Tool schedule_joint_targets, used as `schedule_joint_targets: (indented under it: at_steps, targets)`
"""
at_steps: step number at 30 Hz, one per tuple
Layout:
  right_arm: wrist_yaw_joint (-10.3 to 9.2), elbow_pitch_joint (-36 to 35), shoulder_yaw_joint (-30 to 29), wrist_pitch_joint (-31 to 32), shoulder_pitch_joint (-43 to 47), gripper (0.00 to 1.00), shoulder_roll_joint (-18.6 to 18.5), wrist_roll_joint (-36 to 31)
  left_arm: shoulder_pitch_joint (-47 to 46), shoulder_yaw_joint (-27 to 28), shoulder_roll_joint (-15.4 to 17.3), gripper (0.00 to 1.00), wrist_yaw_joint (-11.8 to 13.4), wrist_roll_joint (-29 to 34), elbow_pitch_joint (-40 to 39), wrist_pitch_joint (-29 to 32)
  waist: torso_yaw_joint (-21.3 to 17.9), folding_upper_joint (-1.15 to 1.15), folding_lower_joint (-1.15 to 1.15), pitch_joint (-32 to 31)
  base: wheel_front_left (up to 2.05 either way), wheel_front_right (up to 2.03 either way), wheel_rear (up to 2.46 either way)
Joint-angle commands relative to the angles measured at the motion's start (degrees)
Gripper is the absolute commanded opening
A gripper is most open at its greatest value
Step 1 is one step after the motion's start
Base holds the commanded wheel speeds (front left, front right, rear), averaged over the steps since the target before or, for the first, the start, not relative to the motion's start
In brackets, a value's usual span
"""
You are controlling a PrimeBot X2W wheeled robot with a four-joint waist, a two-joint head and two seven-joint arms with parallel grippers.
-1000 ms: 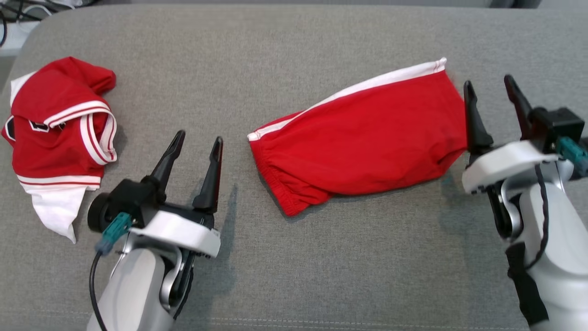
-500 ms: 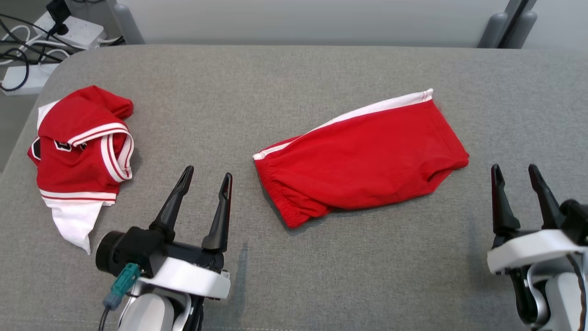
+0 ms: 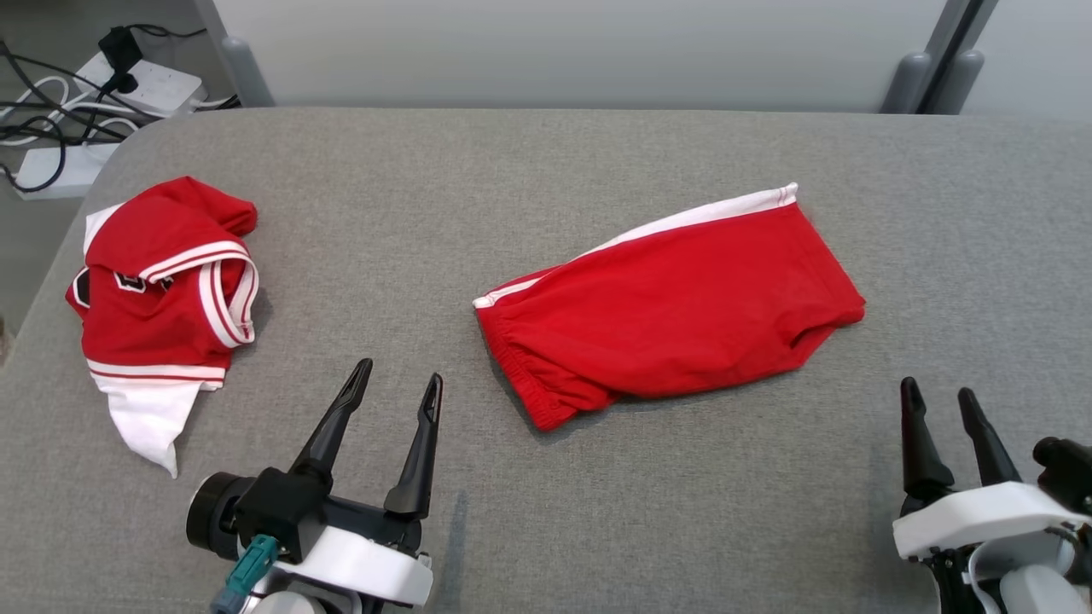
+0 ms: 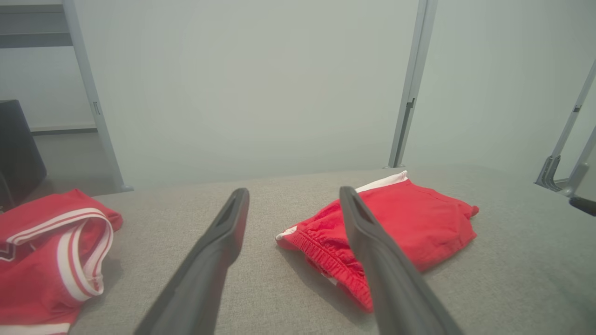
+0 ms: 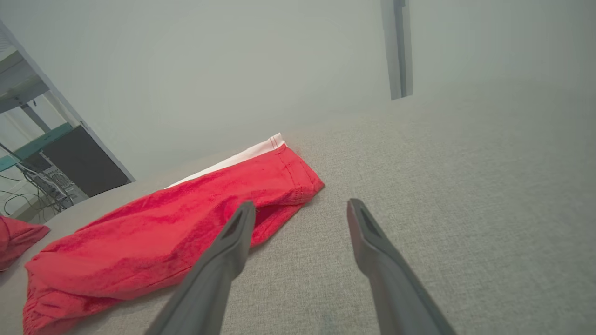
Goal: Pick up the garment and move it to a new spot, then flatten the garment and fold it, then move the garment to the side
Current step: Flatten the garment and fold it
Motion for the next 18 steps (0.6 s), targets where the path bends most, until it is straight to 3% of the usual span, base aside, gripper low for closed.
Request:
schedule_joint_targets:
  at_steps: [1,18]
  targets:
    - [0.23,0.3,0.93,-0.69,-3.14,1.0,-1.3,1.42,-1.43,1.39,0.15,1.0,-0.19,0.41,-2.07,-0.33,0.79,0.0,0.0,0.69,0.0,0.0,0.0]
    - [0.23,28.62,0.36,7.9,-27.44,1.0,-5.98,1.2,-5.56,-1.85,0.03,1.0,-1.51,-0.11,-3.04,-0.33,6.31,0.0,0.0,7.0,0.0,0.0,0.0]
